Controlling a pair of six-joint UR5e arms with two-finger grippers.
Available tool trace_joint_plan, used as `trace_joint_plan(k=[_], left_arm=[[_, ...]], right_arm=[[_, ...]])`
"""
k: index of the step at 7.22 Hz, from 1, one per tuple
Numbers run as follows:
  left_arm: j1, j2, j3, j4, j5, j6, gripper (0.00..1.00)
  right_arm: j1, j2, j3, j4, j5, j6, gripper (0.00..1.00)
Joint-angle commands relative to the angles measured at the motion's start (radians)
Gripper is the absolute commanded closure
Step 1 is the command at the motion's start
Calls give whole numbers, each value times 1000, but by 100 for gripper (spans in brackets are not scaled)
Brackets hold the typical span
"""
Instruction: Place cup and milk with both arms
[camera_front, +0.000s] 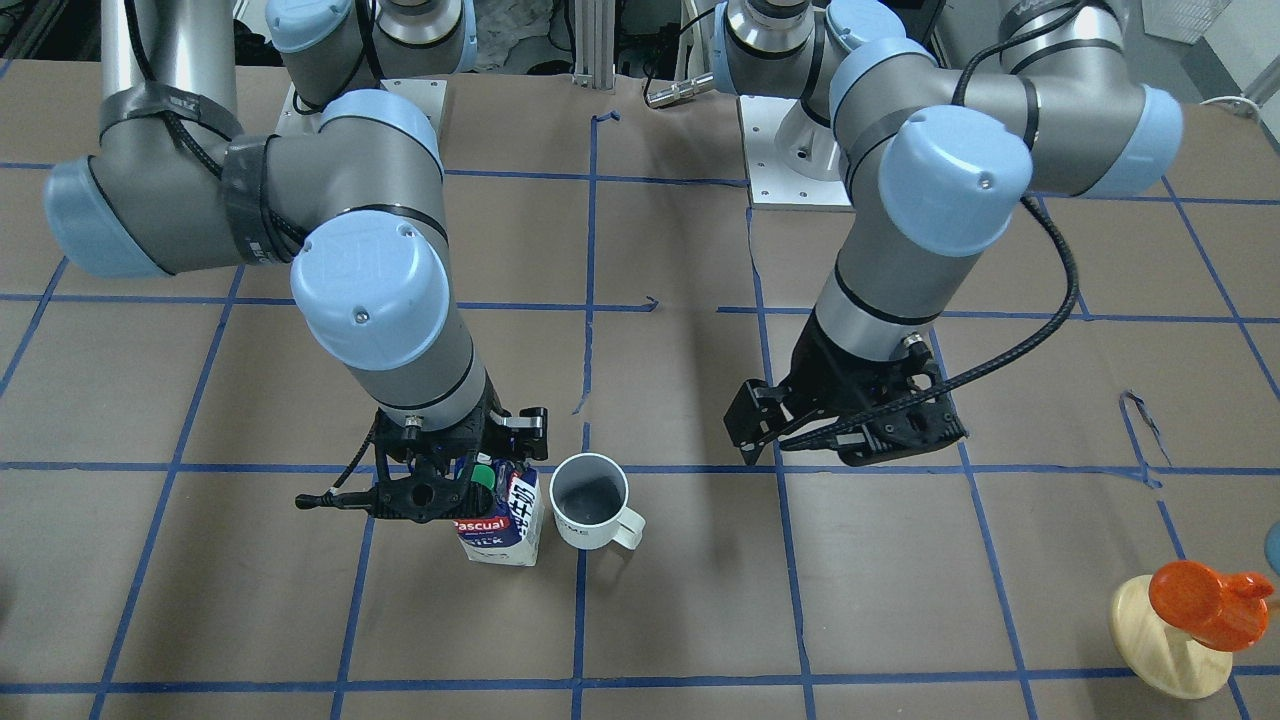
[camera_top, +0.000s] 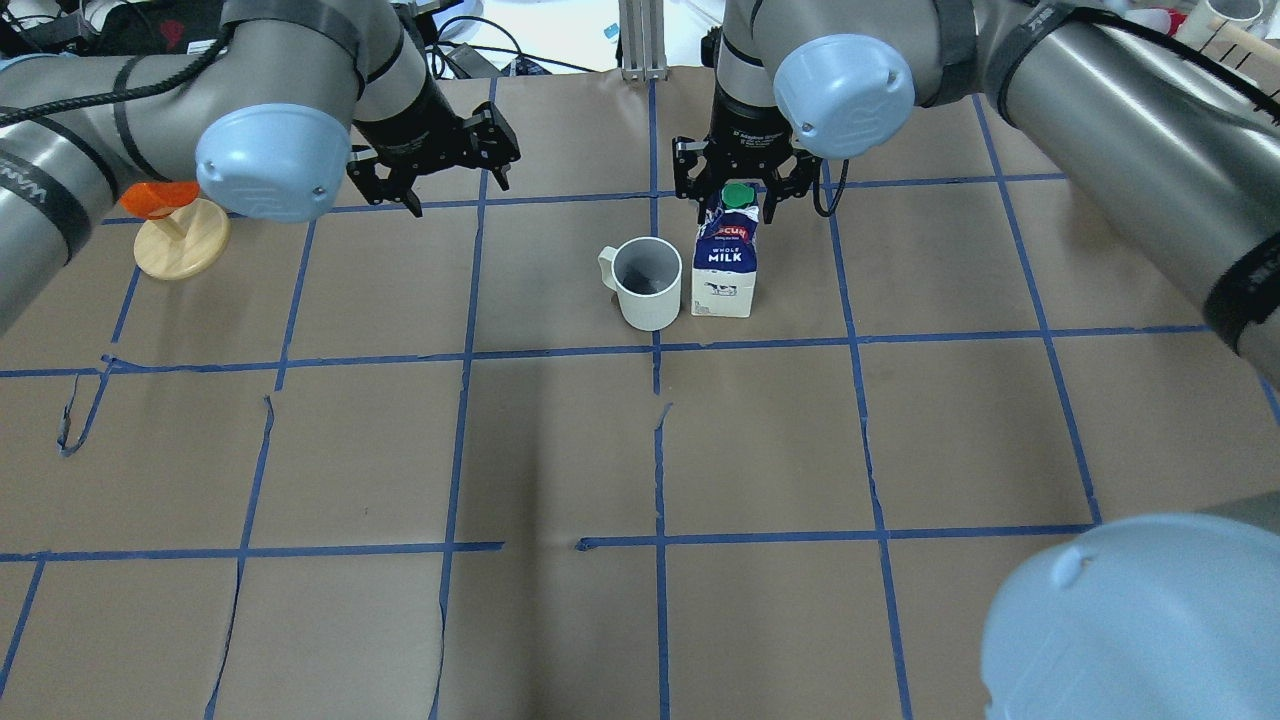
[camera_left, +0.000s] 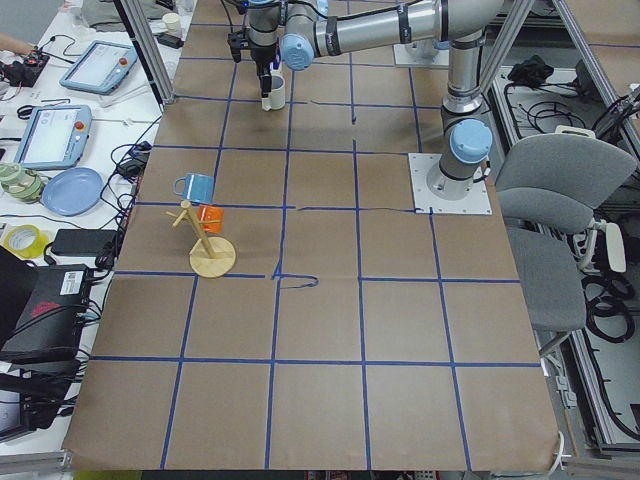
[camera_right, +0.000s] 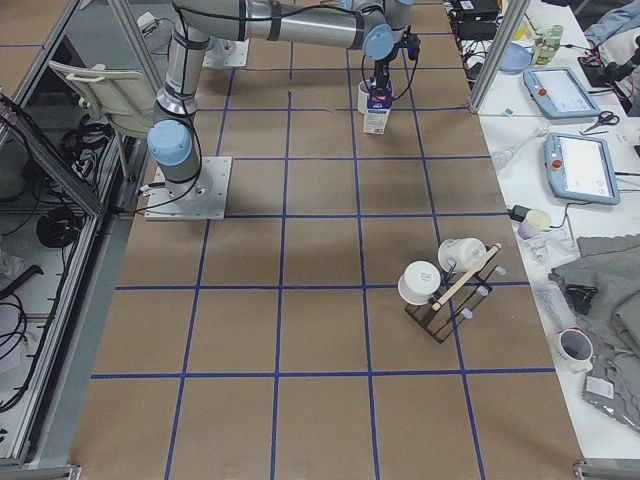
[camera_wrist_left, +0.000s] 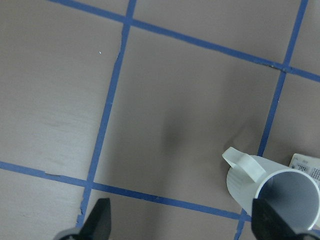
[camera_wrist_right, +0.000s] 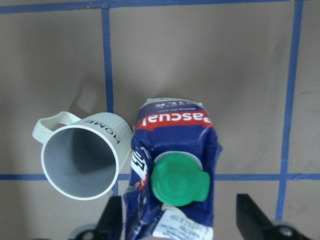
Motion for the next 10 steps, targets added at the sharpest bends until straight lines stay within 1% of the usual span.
trace_joint_plan(k=[1, 2, 3, 4, 5, 6, 7, 10], left_arm=[[91, 61, -6, -46, 2, 47, 0], [95, 105, -4, -112, 20, 86, 0], [95, 152, -7, -184, 81, 138, 0], [95, 170, -7, -231, 97, 142, 0], [93, 179, -9, -239, 94, 142, 0], [93, 193, -7, -256, 92, 142, 0], [93, 202, -9, -267, 92, 142, 0], [95, 205, -9, -292, 91, 142, 0]], right_arm=[[-91, -130, 10, 98, -41, -11, 0], [-142, -202, 10, 149, -42, -19, 0], [-162, -256, 21, 215, -48, -81, 0], [-165, -316, 74, 261, -70, -127, 0], [-164, -367, 150, 231, -87, -129, 0], [-167, -376, 153, 211, -91, -131, 0], [-165, -377, 135, 216, -88, -128, 0], [-165, -377, 127, 219, -86, -129, 0]])
